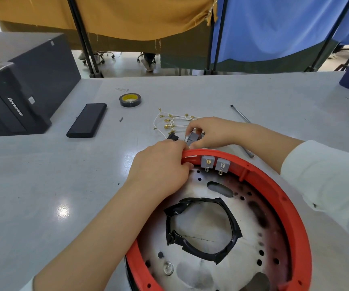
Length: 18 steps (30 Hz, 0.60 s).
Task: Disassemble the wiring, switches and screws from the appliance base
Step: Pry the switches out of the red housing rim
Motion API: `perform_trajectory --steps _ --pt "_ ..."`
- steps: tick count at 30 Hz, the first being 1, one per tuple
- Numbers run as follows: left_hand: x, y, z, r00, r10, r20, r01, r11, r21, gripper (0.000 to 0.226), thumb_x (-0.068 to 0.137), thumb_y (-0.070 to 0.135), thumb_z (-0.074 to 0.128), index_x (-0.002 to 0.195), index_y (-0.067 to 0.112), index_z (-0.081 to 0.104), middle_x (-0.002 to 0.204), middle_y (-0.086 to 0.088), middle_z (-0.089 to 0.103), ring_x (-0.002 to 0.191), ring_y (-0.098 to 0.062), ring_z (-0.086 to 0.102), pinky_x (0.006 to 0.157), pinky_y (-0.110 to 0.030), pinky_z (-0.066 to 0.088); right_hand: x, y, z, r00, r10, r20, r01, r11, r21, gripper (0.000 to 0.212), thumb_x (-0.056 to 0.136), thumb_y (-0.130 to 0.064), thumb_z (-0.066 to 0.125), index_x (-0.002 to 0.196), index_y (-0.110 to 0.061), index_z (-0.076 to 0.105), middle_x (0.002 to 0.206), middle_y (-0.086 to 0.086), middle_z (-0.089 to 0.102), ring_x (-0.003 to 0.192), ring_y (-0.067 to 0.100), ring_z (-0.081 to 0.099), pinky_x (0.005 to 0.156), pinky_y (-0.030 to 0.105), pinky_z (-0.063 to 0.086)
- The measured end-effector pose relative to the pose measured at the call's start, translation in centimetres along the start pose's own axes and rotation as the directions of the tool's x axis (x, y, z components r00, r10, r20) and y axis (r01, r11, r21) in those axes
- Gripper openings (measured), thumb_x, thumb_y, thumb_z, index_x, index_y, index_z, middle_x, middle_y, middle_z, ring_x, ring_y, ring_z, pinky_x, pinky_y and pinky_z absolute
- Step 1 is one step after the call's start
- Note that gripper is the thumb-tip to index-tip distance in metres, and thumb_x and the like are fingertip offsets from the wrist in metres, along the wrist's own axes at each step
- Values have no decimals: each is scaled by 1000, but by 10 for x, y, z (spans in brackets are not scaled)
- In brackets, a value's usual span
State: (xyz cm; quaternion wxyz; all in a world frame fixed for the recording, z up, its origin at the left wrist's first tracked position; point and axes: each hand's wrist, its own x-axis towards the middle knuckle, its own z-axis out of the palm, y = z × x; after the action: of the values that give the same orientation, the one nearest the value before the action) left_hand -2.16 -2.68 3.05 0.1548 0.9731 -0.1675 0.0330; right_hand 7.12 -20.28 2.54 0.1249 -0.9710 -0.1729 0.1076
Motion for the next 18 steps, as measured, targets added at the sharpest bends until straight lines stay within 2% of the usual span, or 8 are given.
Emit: perform_trajectory --steps 2,5,8,11,13,15,18 --pt "0 0 0 1000 3 1 -3 1000 16 19 90 41 53 106 33 56 106 7 59 95 -20 57 67 -30 35 -1 0 -1 999 -25 29 25 999 -22 39 86 -35 66 124 -29 55 118 1 55 101 14 51 81 23 36" --pt "0 0 -1 1000 10 3 -10 999 34 17 92 35 52 108 31 56 106 6 59 94 -21 57 67 -30 35 -5 -2 -4 998 -25 59 27 999 -43 54 87 -29 65 137 -28 45 125 1 53 98 12 49 81 22 34" --pt "-1 0 -2 1000 4 8 -4 999 32 17 92 31 51 108 31 57 104 5 59 90 -22 55 66 -30 34 -18 -3 -12 1000 0 25 2 995 -102 57 89 -30 63 141 -25 40 127 2 51 95 10 44 82 22 33" --pt "0 0 -3 1000 -24 19 24 1000 7 15 92 29 52 106 30 58 102 3 61 80 -20 48 65 -29 34 -41 -9 -25 998 32 -55 -38 993 -116 44 92 -36 59 134 -27 48 120 -4 53 98 10 48 83 25 37" --pt "0 -1 -4 998 -49 31 49 999 -12 16 92 29 52 106 31 59 101 2 62 80 -21 47 65 -29 34 -62 -15 -30 994 50 -98 -52 998 -21 34 93 -45 53 123 -31 56 105 -14 57 96 9 53 80 25 38" --pt "-1 0 -4 997 -64 38 65 998 -20 16 92 28 52 106 31 59 101 2 62 80 -21 48 63 -29 33 -83 -25 -27 995 63 -80 -54 993 109 34 89 -57 48 111 -34 61 96 -19 57 90 2 55 75 23 40" --pt "-4 2 -6 997 -77 26 78 996 -33 14 91 26 51 102 31 58 99 3 62 80 -22 49 60 -29 31 -103 -35 -6 998 48 -49 -41 990 137 36 87 -60 49 104 -29 59 93 -16 55 85 1 53 73 20 41"
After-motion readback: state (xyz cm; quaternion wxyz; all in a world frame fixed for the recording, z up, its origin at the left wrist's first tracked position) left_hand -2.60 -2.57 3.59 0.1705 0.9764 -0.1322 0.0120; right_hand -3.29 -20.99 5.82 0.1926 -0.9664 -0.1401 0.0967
